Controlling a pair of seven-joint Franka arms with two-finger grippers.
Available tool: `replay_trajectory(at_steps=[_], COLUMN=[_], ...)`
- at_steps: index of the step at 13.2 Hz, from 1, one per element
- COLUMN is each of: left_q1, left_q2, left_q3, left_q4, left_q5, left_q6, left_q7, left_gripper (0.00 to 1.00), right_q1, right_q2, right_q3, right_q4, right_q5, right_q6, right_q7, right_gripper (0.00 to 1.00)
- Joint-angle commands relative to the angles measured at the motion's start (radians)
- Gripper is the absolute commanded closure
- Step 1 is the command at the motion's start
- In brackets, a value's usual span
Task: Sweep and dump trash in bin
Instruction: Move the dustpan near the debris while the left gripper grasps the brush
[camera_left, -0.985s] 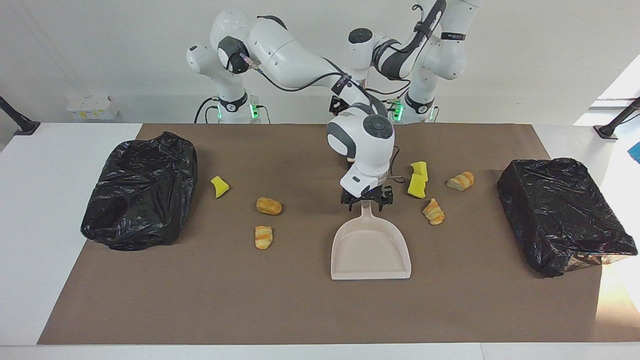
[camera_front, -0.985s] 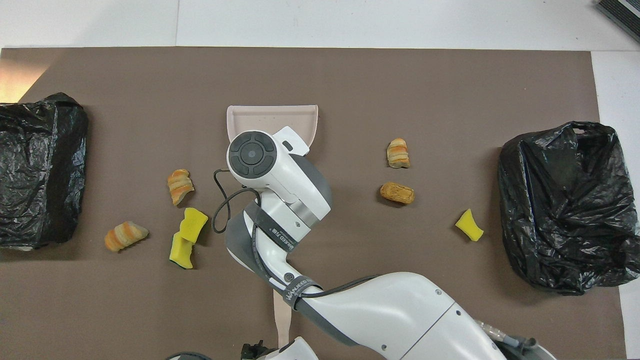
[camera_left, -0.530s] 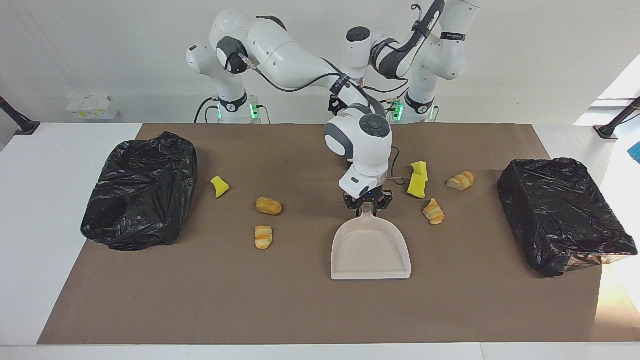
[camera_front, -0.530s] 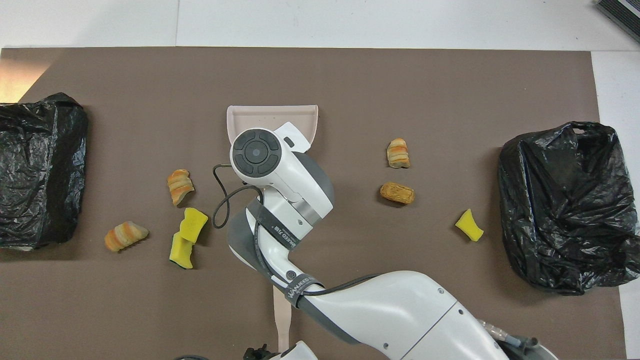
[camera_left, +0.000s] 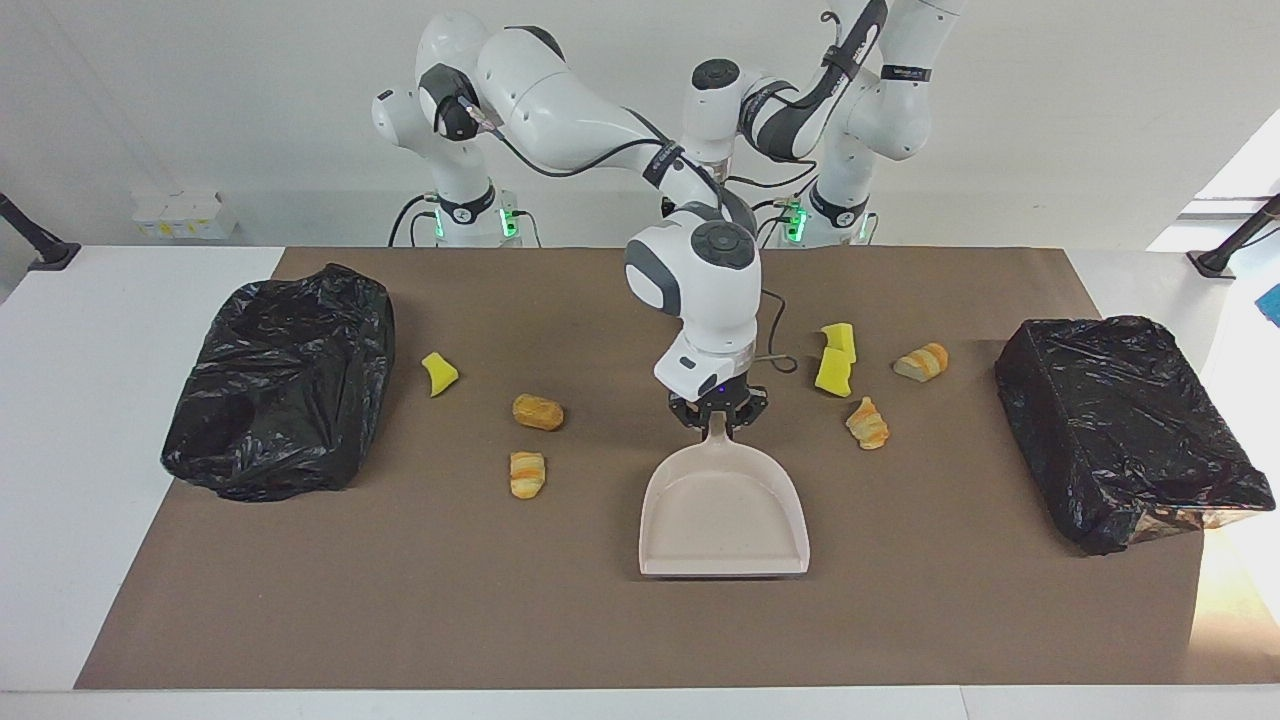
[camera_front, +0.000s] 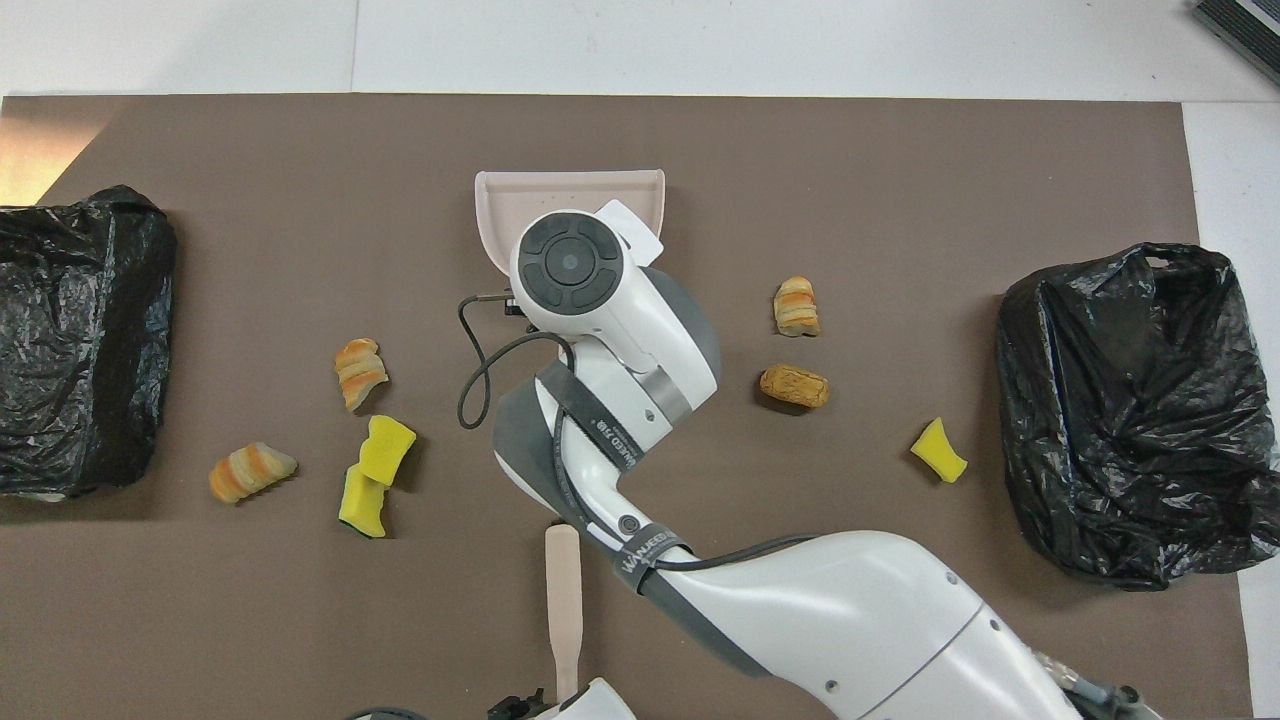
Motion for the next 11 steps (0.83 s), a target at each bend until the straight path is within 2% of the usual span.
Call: replay_trajectory(at_steps=[1,4,5,6,8,11], left_q1=[-0.023,-0.011,-0.003,0.029,0.112,0.242], left_q2=[-0.004,0.002,-0.002,-0.004,-0.004,-0.001], left_q3=[0.017,0.018,0.023,0.023,0.023,0.023], left_q4=[-0.018,-0.003,0.015,0.048,0.153,0.290], left_q5=[0.004,0.004,0.004,0.006,0.009,0.018], left_q6=[0.014,-0.028,-0.061,-0.097,-0.227,-0.429], left_q7=[-0.025,-0.020,-0.018,-0.017,-0.014,-0.023], left_gripper=[1.00,1.00,1.00,1.00,1.00,1.00], right_q1=[-0.069,-0.135,-0.157,-0.169,-0.178,-0.182], right_q2=[-0.147,-0.258,-0.297,-0.334,-0.385,-0.410], right_q3=[0.014,0.015,0.015,0.014,0.014,0.012], right_q4=[-0.176,-0.286,-0.332,-0.384,-0.458,-0.495], right_q5=[-0.001,0.005,0.046,0.095,0.108,0.108], right_q6=[0.003,-0.005,-0.017,-0.041,-0.113,-0.147], right_q7=[-0.190,-0.484,-0.591,-0.717,-0.944,-1.202], right_gripper=[1.00,1.00,1.00,1.00,1.00,1.00])
